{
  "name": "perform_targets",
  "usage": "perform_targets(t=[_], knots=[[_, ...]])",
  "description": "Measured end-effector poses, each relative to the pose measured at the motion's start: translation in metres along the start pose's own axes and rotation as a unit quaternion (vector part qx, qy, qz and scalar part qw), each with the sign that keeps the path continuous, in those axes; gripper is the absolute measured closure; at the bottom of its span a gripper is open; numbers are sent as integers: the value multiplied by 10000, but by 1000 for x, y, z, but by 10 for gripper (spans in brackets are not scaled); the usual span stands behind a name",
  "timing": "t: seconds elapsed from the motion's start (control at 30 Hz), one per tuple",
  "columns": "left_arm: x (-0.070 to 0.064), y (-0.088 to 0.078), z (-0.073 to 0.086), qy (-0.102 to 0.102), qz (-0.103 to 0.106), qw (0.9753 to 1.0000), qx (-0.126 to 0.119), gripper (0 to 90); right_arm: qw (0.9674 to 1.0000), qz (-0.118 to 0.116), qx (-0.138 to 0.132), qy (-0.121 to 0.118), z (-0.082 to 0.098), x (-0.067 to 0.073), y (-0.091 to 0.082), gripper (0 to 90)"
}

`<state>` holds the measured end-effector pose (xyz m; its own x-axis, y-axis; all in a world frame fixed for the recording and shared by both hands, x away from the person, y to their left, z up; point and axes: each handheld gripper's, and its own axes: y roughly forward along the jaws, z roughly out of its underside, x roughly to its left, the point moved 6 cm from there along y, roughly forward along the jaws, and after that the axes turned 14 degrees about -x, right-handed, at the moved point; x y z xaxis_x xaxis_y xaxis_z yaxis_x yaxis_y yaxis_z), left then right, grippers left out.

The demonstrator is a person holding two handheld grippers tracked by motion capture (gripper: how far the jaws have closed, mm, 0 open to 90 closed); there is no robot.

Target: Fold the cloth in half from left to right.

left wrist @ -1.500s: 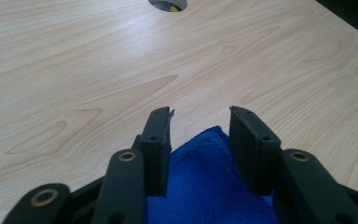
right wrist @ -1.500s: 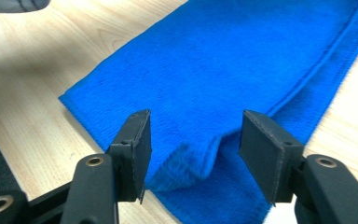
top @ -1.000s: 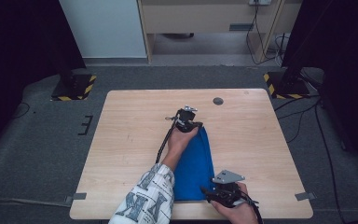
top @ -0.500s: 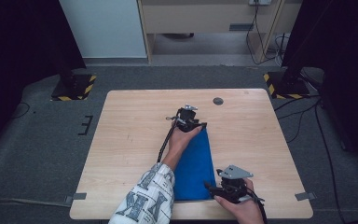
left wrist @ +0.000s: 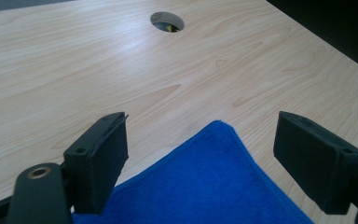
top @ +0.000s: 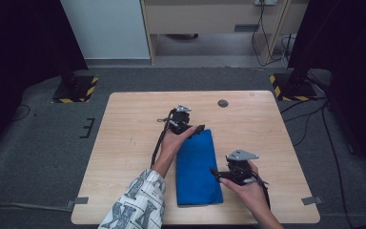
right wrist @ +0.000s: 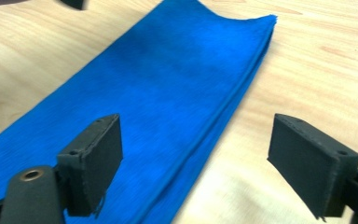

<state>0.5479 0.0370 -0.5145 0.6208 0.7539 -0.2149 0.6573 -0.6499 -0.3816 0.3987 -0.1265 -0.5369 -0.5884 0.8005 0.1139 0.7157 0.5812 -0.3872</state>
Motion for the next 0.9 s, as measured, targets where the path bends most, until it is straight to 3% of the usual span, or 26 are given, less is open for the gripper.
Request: perform_targets(t=[0.2,0.4,0.57,0.8,0.9], knots=[[8,-9,10,-9,-55,9999,98,124,9999,-16,66,90,-10,-20,24,173],[17,-18,13,31,-120,9999,108,122,9999,-83,113,-32,-18,-27,45,343],[23,-24,13,90,-195,9997,154,141,9998,-87,172,-15,-24,-33,61,429],[28,-28,16,70,-240,9995,166,151,9995,7,188,254,-34,-52,79,478],[30,-28,18,89,-261,9995,175,151,9995,34,190,230,-39,-56,86,477]])
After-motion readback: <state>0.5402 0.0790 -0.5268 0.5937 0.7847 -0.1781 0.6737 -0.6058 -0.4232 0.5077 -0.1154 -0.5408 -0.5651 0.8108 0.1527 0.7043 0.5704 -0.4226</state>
